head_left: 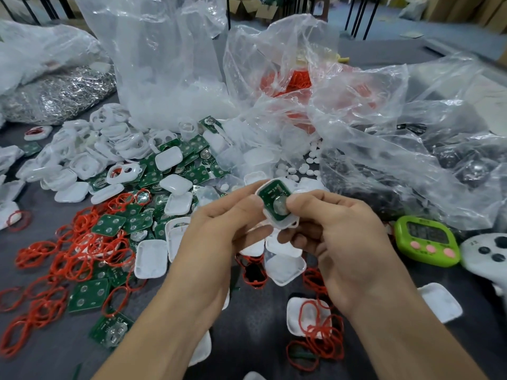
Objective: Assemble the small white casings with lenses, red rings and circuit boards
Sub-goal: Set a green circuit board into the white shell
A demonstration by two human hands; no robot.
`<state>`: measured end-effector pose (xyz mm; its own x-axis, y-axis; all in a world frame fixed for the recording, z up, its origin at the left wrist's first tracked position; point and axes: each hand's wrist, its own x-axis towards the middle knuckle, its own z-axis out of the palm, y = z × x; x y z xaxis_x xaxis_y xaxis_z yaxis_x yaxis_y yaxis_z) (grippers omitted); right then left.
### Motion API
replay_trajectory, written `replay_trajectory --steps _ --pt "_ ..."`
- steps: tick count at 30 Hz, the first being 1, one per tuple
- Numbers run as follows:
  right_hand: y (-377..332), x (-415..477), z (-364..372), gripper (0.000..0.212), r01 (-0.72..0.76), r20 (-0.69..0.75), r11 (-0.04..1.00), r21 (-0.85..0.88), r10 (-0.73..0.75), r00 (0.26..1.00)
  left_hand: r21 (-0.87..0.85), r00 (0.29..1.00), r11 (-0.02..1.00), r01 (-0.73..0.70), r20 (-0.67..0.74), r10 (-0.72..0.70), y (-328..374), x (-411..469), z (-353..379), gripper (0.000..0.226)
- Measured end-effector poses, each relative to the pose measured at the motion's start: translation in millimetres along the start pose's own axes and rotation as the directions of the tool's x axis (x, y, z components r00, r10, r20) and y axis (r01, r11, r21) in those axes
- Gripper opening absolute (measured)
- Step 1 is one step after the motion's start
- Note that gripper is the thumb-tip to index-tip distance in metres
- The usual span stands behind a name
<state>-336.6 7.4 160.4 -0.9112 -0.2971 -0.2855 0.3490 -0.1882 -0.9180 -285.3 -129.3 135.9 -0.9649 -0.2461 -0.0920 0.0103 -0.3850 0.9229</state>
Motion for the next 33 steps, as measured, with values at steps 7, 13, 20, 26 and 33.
replay_trajectory --steps 7,13,20,26,33 --pt "-3 -5 1 0.021 -0.032 0.171 0.999 0.011 0.03 0.985 -0.23 0.941 0.958 0.172 0.325 -0.091 7 8 -9 0.041" --pt "-4 -7 1 0.012 0.028 0.154 0.999 -0.026 -0.023 0.988 -0.305 0.91 0.929 0.21 0.41 -0.071 4 10 -11 0.04" --pt "-9 -7 -9 0.015 0.407 -0.058 0.865 -0.293 -0.441 0.895 -0.32 0.928 0.919 0.232 0.355 -0.111 -1 13 -14 0.035" --pt "-6 -8 -12 0.024 0.544 0.084 0.542 -0.64 -0.655 0.751 -0.289 0.936 0.915 0.281 0.294 -0.194 -5 13 -10 0.044" --pt "3 -8 -7 0.029 0.55 0.177 0.292 -0.783 -0.742 0.647 -0.294 0.942 0.916 0.273 0.272 -0.194 -6 13 -8 0.048"
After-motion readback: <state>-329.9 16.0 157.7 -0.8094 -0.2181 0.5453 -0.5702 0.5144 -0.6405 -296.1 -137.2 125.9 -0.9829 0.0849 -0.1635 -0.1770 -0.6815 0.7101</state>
